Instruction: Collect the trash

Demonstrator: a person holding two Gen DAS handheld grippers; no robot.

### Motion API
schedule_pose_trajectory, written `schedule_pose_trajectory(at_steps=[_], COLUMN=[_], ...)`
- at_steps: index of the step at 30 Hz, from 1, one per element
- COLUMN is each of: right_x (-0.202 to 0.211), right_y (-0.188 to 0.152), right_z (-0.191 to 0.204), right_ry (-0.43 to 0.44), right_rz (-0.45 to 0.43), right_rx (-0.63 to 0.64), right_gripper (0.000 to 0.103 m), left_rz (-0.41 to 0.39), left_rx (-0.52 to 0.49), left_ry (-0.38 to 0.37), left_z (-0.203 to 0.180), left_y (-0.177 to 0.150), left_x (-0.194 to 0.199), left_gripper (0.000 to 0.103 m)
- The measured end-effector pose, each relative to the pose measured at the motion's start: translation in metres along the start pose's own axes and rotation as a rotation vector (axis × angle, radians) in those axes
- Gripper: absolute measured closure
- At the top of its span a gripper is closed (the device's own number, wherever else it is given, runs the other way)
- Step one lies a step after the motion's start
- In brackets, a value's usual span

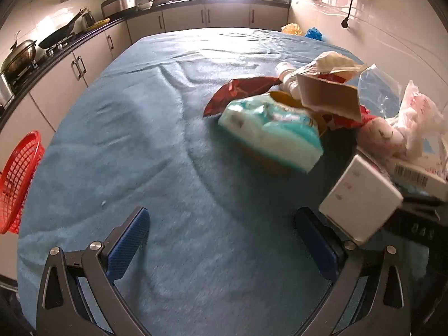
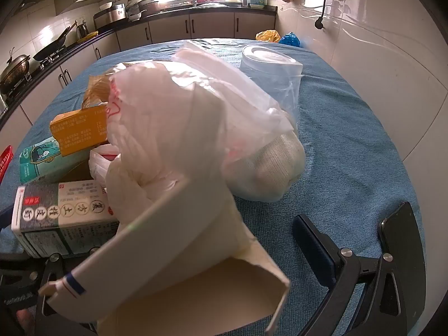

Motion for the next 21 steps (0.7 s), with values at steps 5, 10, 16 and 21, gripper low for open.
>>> schedule_pose_trajectory(at_steps=[5,10,16,21], right_x=[0.000,-0.001,0.006,0.030], right_y=[0.000,-0.001,-0.007,-0.023], right_z=[-0.001,0.000,0.002,0.002], right_ry=[0.001,-0.003,0.001,-0.029], right_rz=[0.000,0.001,0.012,-0.029], right_rx=[-0.001,-0.003,0.005,0.000], right_gripper=[0.000,0.000,0.000,0.000], left_rz=[-0.046,-0.151,-0.214,-0.245], left_rx=[0.035,0.032,0.010,0.024], left_ry=[-0.010,-0.002,-0.021,-0.033], left_z=[0.017,0.025,0.026,0.027], left_y=[-0.008,-0.008,-0.017,-0.023], left_x=[0.015,0.039,0.060,0.067], left_gripper=[0.000,0.000,0.000,0.000])
Point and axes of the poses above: each gripper's, at about its wrist camera, not at the fingertips, and x roughly against the way its jaws point, z to its left, y to its top, the point moved 10 cm from there along -x, roughly the way its jaws point, and after that the axes turned 9 degrees about x, right-handed, at the moved point
